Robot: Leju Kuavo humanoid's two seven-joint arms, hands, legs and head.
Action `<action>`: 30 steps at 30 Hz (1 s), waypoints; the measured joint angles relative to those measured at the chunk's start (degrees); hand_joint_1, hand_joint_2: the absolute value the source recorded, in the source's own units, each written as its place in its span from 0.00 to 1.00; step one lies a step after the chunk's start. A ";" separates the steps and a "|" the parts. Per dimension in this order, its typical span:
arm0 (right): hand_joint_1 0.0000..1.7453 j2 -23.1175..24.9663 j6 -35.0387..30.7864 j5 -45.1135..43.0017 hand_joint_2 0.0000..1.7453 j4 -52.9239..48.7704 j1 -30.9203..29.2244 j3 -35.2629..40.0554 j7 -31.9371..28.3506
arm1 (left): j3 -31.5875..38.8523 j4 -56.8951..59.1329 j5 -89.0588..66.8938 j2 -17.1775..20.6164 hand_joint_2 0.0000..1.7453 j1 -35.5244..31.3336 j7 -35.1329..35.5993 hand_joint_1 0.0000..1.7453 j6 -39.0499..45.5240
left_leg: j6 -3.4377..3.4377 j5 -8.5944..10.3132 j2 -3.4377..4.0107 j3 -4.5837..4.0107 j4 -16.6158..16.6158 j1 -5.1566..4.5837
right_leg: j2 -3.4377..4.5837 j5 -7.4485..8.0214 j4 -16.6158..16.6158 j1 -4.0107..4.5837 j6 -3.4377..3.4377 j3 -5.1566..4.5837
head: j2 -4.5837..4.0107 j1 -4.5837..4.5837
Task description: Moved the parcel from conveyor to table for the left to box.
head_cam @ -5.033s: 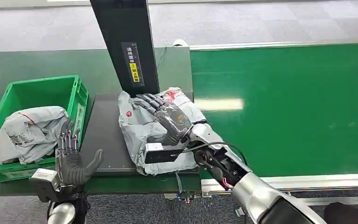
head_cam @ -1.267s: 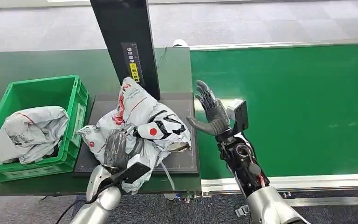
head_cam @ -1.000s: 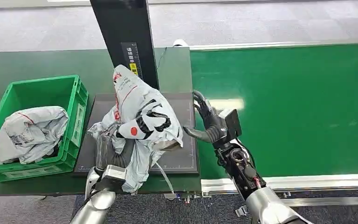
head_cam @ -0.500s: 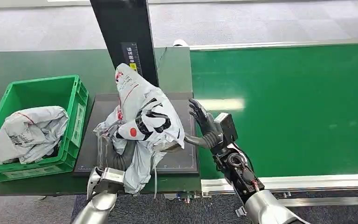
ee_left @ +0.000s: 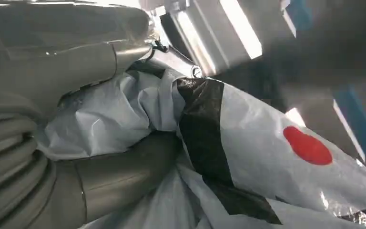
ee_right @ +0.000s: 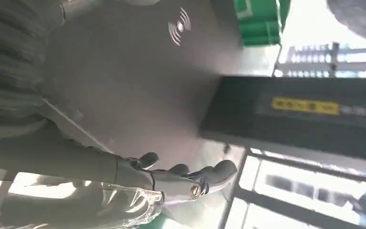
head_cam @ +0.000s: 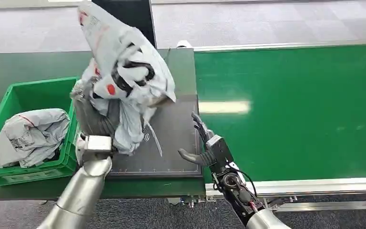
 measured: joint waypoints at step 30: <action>0.00 -4.83 -7.52 8.95 1.00 -11.74 3.05 0.40 0.53 | 30.58 15.90 -58.82 -0.05 1.00 -17.45 19.12 1.00 3.90 | -0.01 0.00 0.11 0.01 0.00 0.02 | 0.06 0.01 0.02 0.03 -0.01 -0.06 | 0.00 0.00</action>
